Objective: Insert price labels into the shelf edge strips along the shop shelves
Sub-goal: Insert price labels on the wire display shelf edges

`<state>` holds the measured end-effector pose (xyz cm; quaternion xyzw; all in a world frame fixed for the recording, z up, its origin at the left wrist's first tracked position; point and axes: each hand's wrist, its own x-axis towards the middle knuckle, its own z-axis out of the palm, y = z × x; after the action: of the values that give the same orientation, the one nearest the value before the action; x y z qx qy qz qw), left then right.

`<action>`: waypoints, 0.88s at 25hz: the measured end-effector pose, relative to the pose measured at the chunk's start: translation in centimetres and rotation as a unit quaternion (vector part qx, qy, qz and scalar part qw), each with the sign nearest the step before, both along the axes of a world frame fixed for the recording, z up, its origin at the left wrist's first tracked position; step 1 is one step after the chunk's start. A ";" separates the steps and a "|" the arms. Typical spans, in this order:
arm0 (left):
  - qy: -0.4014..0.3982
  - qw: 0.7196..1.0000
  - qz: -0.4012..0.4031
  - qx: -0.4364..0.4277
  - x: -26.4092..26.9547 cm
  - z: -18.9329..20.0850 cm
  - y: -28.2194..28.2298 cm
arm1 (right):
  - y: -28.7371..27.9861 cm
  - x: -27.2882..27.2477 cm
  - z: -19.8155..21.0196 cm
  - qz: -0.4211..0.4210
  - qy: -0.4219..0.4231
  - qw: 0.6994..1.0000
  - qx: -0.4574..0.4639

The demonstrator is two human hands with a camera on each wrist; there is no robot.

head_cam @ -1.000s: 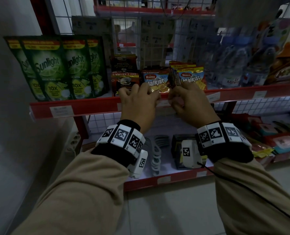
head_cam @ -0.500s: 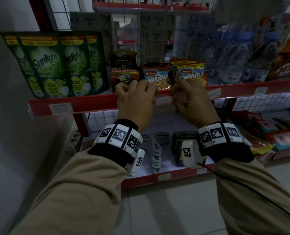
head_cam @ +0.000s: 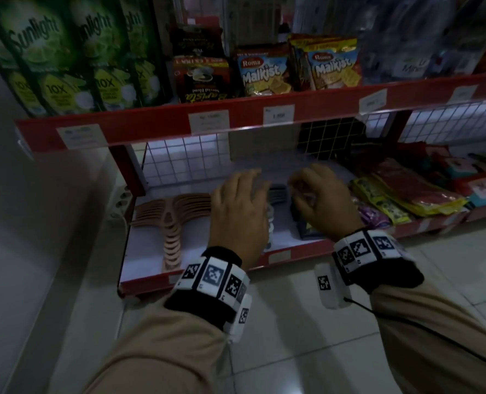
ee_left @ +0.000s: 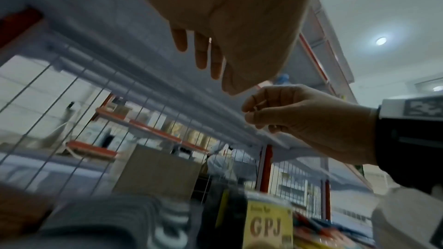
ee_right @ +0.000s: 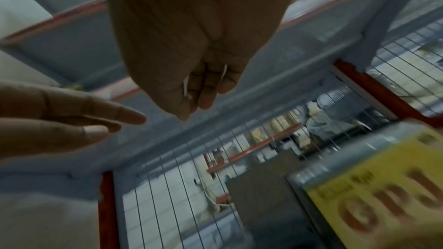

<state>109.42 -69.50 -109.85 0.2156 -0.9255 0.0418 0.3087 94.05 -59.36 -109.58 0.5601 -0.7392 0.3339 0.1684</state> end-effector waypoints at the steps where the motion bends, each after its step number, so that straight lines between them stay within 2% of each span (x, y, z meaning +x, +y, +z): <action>1: -0.040 0.999 -0.001 0.019 0.2 -1.7 0.3 | 0.3 0.1 -2.1 0.002 -0.022 0.999 0.028; 5: -0.194 0.975 0.003 0.105 1.3 -8.5 0.6 | 1.9 0.8 -9.9 0.007 -0.094 0.984 0.150; 7: -0.245 0.960 -0.002 0.133 1.8 -11.1 0.6 | 2.6 1.2 -12.6 0.007 -0.091 0.975 0.200; 9: -0.279 0.950 -0.006 0.142 2.1 -12.6 0.7 | 3.0 1.6 -14.2 0.009 -0.054 0.973 0.226; 12: -0.283 0.950 -0.004 0.131 2.1 -13.5 0.8 | 2.7 1.9 -15.2 0.011 0.007 0.976 0.216; 17: -0.267 0.954 0.003 0.140 1.9 -13.8 0.9 | 3.0 2.5 -16.5 -0.009 0.050 0.977 0.206; 22: -0.256 0.956 0.004 0.145 1.9 -14.1 1.2 | 2.4 3.3 -17.0 -0.053 0.044 0.978 0.194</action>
<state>111.36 -68.32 -123.96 0.2438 -0.9687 -0.0373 0.0267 97.32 -56.92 -126.57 0.5560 -0.8107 0.1494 0.1061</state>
